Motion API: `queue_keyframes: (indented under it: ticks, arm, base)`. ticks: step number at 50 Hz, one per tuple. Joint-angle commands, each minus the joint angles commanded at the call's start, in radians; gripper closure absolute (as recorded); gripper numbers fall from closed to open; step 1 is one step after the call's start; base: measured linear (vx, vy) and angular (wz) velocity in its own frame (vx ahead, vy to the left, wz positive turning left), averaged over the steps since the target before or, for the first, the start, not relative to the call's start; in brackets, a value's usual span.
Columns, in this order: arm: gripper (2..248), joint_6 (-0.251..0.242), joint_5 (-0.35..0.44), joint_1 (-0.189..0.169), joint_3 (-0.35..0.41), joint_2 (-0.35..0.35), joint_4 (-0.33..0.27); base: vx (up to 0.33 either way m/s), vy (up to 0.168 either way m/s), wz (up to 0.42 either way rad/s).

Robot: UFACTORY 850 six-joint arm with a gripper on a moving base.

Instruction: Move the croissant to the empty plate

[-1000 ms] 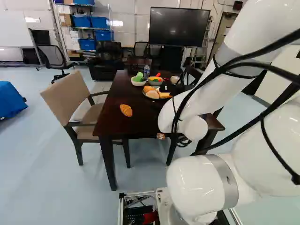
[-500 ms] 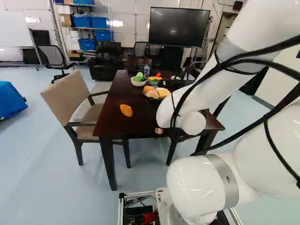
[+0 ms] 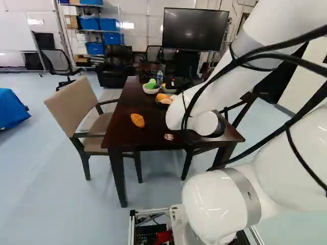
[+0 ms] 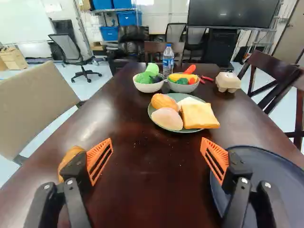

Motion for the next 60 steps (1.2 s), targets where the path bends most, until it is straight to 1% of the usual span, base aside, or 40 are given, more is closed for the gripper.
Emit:
queue_keyframes:
  ticks: [31,60]
  arm:
    - [3,0.0,-0.133,0.089,-0.114,-0.043,0.0]
    - [3,0.0,-0.272,0.16,-0.239,-0.105,0.0]
  base:
    - [0.0,0.0,0.0]
    - [0.0,0.0,0.0]
